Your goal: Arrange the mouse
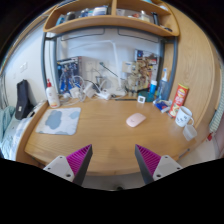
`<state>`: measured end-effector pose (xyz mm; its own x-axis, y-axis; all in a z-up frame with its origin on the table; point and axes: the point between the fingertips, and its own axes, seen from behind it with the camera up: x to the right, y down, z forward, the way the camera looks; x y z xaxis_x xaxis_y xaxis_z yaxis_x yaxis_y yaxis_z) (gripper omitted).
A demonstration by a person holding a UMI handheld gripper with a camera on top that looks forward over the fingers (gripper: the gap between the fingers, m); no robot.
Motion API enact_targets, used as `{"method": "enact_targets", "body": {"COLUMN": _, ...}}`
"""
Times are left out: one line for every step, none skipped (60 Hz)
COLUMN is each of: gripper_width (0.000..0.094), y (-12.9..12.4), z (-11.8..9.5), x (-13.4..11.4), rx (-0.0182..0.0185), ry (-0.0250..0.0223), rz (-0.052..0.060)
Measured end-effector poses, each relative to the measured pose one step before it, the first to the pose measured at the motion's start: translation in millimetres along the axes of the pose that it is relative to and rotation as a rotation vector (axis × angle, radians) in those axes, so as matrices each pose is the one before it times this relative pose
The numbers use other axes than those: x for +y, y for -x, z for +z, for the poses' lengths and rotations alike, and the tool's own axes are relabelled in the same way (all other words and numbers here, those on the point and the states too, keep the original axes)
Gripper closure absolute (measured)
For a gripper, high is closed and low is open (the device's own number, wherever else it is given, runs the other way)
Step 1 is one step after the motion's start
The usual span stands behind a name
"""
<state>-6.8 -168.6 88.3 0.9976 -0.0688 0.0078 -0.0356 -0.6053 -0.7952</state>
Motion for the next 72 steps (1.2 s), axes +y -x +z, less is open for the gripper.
{"method": "enact_targets", "body": {"gripper_width": 0.0080, "y": -9.03, "z": 4.36, "x": 3.41, "rx": 0.00810, "ry": 0.00590, "rz": 0.0035}}
{"method": "enact_targets", "body": {"gripper_width": 0.0079, "y": -8.75, "z": 4.56, "x": 2.95, "rx": 0.00808, "ry": 0.00693, "rz": 0.0029}}
{"method": "enact_targets", "body": {"gripper_width": 0.0082, "y": -8.11, "z": 4.52, "x": 2.93, "rx": 0.00788, "ry": 0.00699, "rz": 0.0021}}
{"method": "enact_targets", "body": {"gripper_width": 0.0083, "y": -7.73, "z": 4.62, "x": 2.47, "rx": 0.00675, "ry": 0.00691, "rz": 0.0028}}
{"method": "enact_targets", "body": {"gripper_width": 0.0080, "y": -7.00, "z": 4.72, "x": 2.22, "rx": 0.00677, "ry": 0.00730, "rz": 0.0033}}
{"method": "enact_targets", "body": {"gripper_width": 0.0081, "y": -7.04, "z": 5.09, "x": 1.58, "rx": 0.00670, "ry": 0.00748, "rz": 0.0039}}
{"method": "enact_targets", "body": {"gripper_width": 0.0079, "y": -6.53, "z": 4.96, "x": 1.64, "rx": 0.00627, "ry": 0.00767, "rz": 0.0042}}
{"method": "enact_targets", "body": {"gripper_width": 0.0080, "y": -6.07, "z": 4.33, "x": 0.57, "rx": 0.00545, "ry": 0.00878, "rz": 0.0036}}
{"method": "enact_targets", "body": {"gripper_width": 0.0083, "y": -5.85, "z": 5.37, "x": 0.16, "rx": 0.00517, "ry": 0.00683, "rz": 0.0035}}
{"method": "enact_targets", "body": {"gripper_width": 0.0083, "y": -5.79, "z": 5.43, "x": -0.46, "rx": 0.00506, "ry": 0.00618, "rz": 0.0031}}
{"method": "enact_targets", "body": {"gripper_width": 0.0084, "y": -5.35, "z": 5.55, "x": -0.68, "rx": 0.00444, "ry": 0.00575, "rz": 0.0027}}
{"method": "enact_targets", "body": {"gripper_width": 0.0086, "y": -4.72, "z": 5.57, "x": -1.13, "rx": 0.00274, "ry": 0.00575, "rz": 0.0029}}
{"method": "enact_targets", "body": {"gripper_width": 0.0087, "y": -4.19, "z": 5.82, "x": -1.50, "rx": 0.00148, "ry": 0.00515, "rz": 0.0025}}
{"method": "enact_targets", "body": {"gripper_width": 0.0092, "y": -3.89, "z": 5.82, "x": -1.67, "rx": 0.00101, "ry": 0.00395, "rz": 0.0025}}
{"method": "enact_targets", "body": {"gripper_width": 0.0088, "y": -3.65, "z": 5.87, "x": -1.94, "rx": 0.00109, "ry": 0.00295, "rz": 0.0020}}
{"method": "enact_targets", "body": {"gripper_width": 0.0090, "y": -2.87, "z": 5.81, "x": -2.13, "rx": -0.00015, "ry": 0.00242, "rz": 0.0021}}
{"method": "enact_targets", "body": {"gripper_width": 0.0088, "y": -2.64, "z": 6.10, "x": -2.38, "rx": -0.00082, "ry": 0.00202, "rz": 0.0021}}
{"method": "enact_targets", "body": {"gripper_width": 0.0090, "y": -2.37, "z": 6.08, "x": -2.50, "rx": -0.00150, "ry": 0.00255, "rz": 0.0018}}
{"method": "enact_targets", "body": {"gripper_width": 0.0087, "y": -1.71, "z": 6.06, "x": -2.43, "rx": -0.00158, "ry": 0.00362, "rz": 0.0018}}
{"method": "enact_targets", "body": {"gripper_width": 0.0088, "y": -1.34, "z": 6.14, "x": -1.99, "rx": -0.00231, "ry": 0.00428, "rz": 0.0013}}
{"method": "enact_targets", "body": {"gripper_width": 0.0086, "y": -0.93, "z": 6.05, "x": -2.19, "rx": -0.00315, "ry": 0.00488, "rz": 0.0015}}
{"method": "enact_targets", "body": {"gripper_width": 0.0090, "y": -0.47, "z": 6.04, "x": -2.44, "rx": -0.00403, "ry": 0.00470, "rz": 0.0012}}
{"method": "enact_targets", "body": {"gripper_width": 0.0089, "y": -0.06, "z": 5.96, "x": -2.33, "rx": -0.00454, "ry": 0.00409, "rz": 0.0004}}
{"method": "enact_targets", "body": {"gripper_width": 0.0090, "y": 0.13, "z": 6.03, "x": -2.55, "rx": -0.00485, "ry": 0.00362, "rz": 0.0002}}
{"method": "enact_targets", "body": {"gripper_width": 0.0089, "y": 0.20, "z": 5.68, "x": -2.65, "rx": -0.00447, "ry": 0.00343, "rz": -0.0004}}
{"method": "enact_targets", "body": {"gripper_width": 0.0088, "y": 0.37, "z": 5.75, "x": -2.67, "rx": -0.00410, "ry": 0.00274, "rz": -0.0004}}
{"method": "enact_targets", "body": {"gripper_width": 0.0087, "y": 0.64, "z": 5.66, "x": -2.87, "rx": -0.00388, "ry": 0.00287, "rz": -0.0009}}
{"method": "enact_targets", "body": {"gripper_width": 0.0088, "y": 1.01, "z": 5.42, "x": -2.86, "rx": -0.00466, "ry": 0.00337, "rz": -0.0011}}
{"method": "enact_targets", "body": {"gripper_width": 0.0088, "y": 1.28, "z": 5.23, "x": -2.47, "rx": -0.00584, "ry": 0.00380, "rz": -0.0012}}
{"method": "enact_targets", "body": {"gripper_width": 0.0086, "y": 1.95, "z": 5.02, "x": -2.37, "rx": -0.00594, "ry": 0.00436, "rz": -0.0014}}
{"method": "enact_targets", "body": {"gripper_width": 0.0088, "y": 1.68, "z": 4.93, "x": -2.35, "rx": -0.00682, "ry": 0.00421, "rz": -0.0013}}
{"method": "enact_targets", "body": {"gripper_width": 0.0089, "y": 1.66, "z": 4.36, "x": -2.60, "rx": -0.00664, "ry": 0.00435, "rz": -0.0006}}
{"method": "enact_targets", "body": {"gripper_width": 0.0087, "y": 1.72, "z": 4.30, "x": -2.61, "rx": -0.00605, "ry": 0.00329, "rz": -0.0008}}
{"method": "enact_targets", "body": {"gripper_width": 0.0087, "y": 1.51, "z": 3.85, "x": -2.86, "rx": -0.00598, "ry": 0.00103, "rz": -0.0016}}
{"method": "enact_targets", "body": {"gripper_width": 0.0086, "y": 1.47, "z": 3.64, "x": -2.78, "rx": -0.00451, "ry": 0.00114, "rz": -0.0012}}
{"method": "enact_targets", "body": {"gripper_width": 0.0089, "y": 1.40, "z": 3.53, "x": -2.84, "rx": -0.00389, "ry": 0.00171, "rz": -0.0013}}
{"method": "enact_targets", "body": {"gripper_width": 0.0086, "y": 1.10, "z": 3.73, "x": -2.59, "rx": -0.00324, "ry": 0.00335, "rz": -0.0019}}
{"method": "enact_targets", "body": {"gripper_width": 0.0086, "y": 1.17, "z": 3.25, "x": -2.26, "rx": -0.00363, "ry": 0.00439, "rz": -0.0017}}
{"method": "enact_targets", "body": {"gripper_width": 0.0088, "y": 1.08, "z": 3.16, "x": -2.52, "rx": -0.00392, "ry": 0.00423, "rz": -0.0016}}
{"method": "enact_targets", "body": {"gripper_width": 0.0088, "y": 1.09, "z": 3.02, "x": -2.69, "rx": -0.00453, "ry": 0.00293, "rz": -0.0011}}
{"method": "enact_targets", "body": {"gripper_width": 0.0086, "y": 1.07, "z": 2.74, "x": -2.58, "rx": -0.00455, "ry": 0.00220, "rz": -0.0006}}
{"method": "enact_targets", "body": {"gripper_width": 0.0085, "y": 0.99, "z": 2.92, "x": -2.58, "rx": -0.00414, "ry": 0.00207, "rz": -0.0005}}
{"method": "enact_targets", "body": {"gripper_width": 0.0084, "y": 1.11, "z": 3.02, "x": -2.20, "rx": -0.00124, "ry": 0.00390, "rz": 0.0007}}
{"method": "enact_targets", "body": {"gripper_width": 0.0072, "y": -1.06, "z": 2.85, "x": -1.97, "rx": 0.00447, "ry": 0.00374, "rz": -0.0005}}
{"method": "enact_targets", "body": {"gripper_width": 0.0069, "y": -0.02, "z": 2.73, "x": -1.98, "rx": -0.00052, "ry": 0.00357, "rz": -0.0029}}
{"method": "enact_targets", "body": {"gripper_width": 0.0069, "y": 0.75, "z": 2.92, "x": -1.82, "rx": -0.00270, "ry": 0.00345, "rz": -0.0027}}
{"method": "enact_targets", "body": {"gripper_width": 0.0072, "y": -1.72, "z": 3.99, "x": -3.32, "rx": -0.00482, "ry": 0.00632, "rz": -0.0034}}
{"method": "enact_targets", "body": {"gripper_width": 0.0073, "y": 1.15, "z": 1.67, "x": -0.40, "rx": -0.00281, "ry": 0.00376, "rz": -0.0026}}
{"method": "enact_targets", "body": {"gripper_width": 0.0073, "y": 0.91, "z": 2.11, "x": -1.26, "rx": -0.00402, "ry": 0.00393, "rz": -0.0009}}
{"method": "enact_targets", "body": {"gripper_width": 0.0079, "y": 0.36, "z": 2.14, "x": -1.18, "rx": -0.00200, "ry": 0.00419, "rz": 0.0001}}
{"method": "enact_targets", "body": {"gripper_width": 0.0089, "y": 0.12, "z": 2.21, "x": -1.46, "rx": -0.00147, "ry": 0.00326, "rz": 0.0001}}
{"method": "enact_targets", "body": {"gripper_width": 0.0099, "y": 0.71, "z": 2.09, "x": -2.18, "rx": 0.00257, "ry": 0.00232, "rz": 0.0010}}
{"method": "enact_targets", "body": {"gripper_width": 0.0116, "y": -0.29, "z": 2.12, "x": -2.16, "rx": 0.00104, "ry": 0.00138, "rz": -0.0013}}
{"method": "enact_targets", "body": {"gripper_width": 0.0133, "y": 0.26, "z": 1.90, "x": -1.95, "rx": 0.00034, "ry": 0.00145, "rz": -0.0031}}
{"method": "enact_targets", "body": {"gripper_width": 0.0147, "y": 0.02, "z": 2.10, "x": -1.84, "rx": -0.00022, "ry": 0.00137, "rz": -0.0056}}
{"method": "enact_targets", "body": {"gripper_width": 0.0155, "y": 0.20, "z": 2.16, "x": -1.66, "rx": -0.00103, "ry": 0.00247, "rz": -0.0067}}
{"method": "enact_targets", "body": {"gripper_width": 0.0155, "y": 0.66, "z": 2.21, "x": -1.29, "rx": -0.00165, "ry": 0.00352, "rz": -0.0066}}
{"method": "enact_targets", "body": {"gripper_width": 0.0156, "y": 0.13, "z": 1.94, "x": -1.13, "rx": 0.00074, "ry": 0.00358, "rz": -0.0074}}
{"method": "enact_targets", "body": {"gripper_width": 0.0162, "y": 0.80, "z": 1.33, "x": -2.49, "rx": -0.00201, "ry": -0.00287, "rz": -0.0084}}
{"method": "enact_targets", "body": {"gripper_width": 0.0167, "y": 0.94, "z": 1.95, "x": -2.07, "rx": -0.00160, "ry": -0.00031, "rz": -0.0052}}
{"method": "enact_targets", "body": {"gripper_width": 0.0172, "y": 1.53, "z": 1.46, "x": -1.48, "rx": -0.00379, "ry": 0.00086, "rz": -0.0061}}
{"method": "enact_targets", "body": {"gripper_width": 0.0182, "y": 1.47, "z": 1.42, "x": -1.30, "rx": -0.00387, "ry": 0.00161, "rz": -0.0074}}
{"method": "enact_targets", "body": {"gripper_width": 0.0194, "y": 2.16, "z": 1.30, "x": -1.74, "rx": -0.00616, "ry": -0.00054, "rz": -0.0081}}
{"method": "enact_targets", "body": {"gripper_width": 0.0204, "y": 2.05, "z": 1.40, "x": -1.31, "rx": -0.00658, "ry": -0.00008, "rz": -0.0089}}
{"method": "enact_targets", "body": {"gripper_width": 0.0213, "y": 2.14, "z": 1.30, "x": -1.22, "rx": -0.00669, "ry": 0.00034, "rz": -0.0087}}
{"method": "enact_targets", "body": {"gripper_width": 0.0225, "y": 1.66, "z": 1.05, "x": -1.66, "rx": -0.00529, "ry": -0.00178, "rz": -0.0085}}
{"method": "enact_targets", "body": {"gripper_width": 0.0237, "y": 1.99, "z": 1.12, "x": -1.34, "rx": -0.00486, "ry": -0.00148, "rz": -0.0097}}
{"method": "enact_targets", "body": {"gripper_width": 0.0244, "y": 1.86, "z": 0.89, "x": -0.99, "rx": -0.00486, "ry": -0.00104, "rz": -0.0108}}
{"method": "enact_targets", "body": {"gripper_width": 0.0249, "y": 1.76, "z": 0.82, "x": -1.19, "rx": -0.00464, "ry": -0.00165, "rz": -0.0109}}
{"method": "enact_targets", "body": {"gripper_width": 0.0257, "y": 2.06, "z": 0.56, "x": -1.10, "rx": -0.00320, "ry": -0.00131, "rz": -0.0093}}
{"method": "enact_targets", "body": {"gripper_width": 0.0270, "y": 2.08, "z": 0.29, "x": -0.76, "rx": -0.00326, "ry": -0.00028, "rz": -0.0066}}
{"method": "enact_targets", "body": {"gripper_width": 0.0279, "y": 1.43, "z": 0.62, "x": -0.67, "rx": -0.00280, "ry": -0.00037, "rz": -0.0055}}
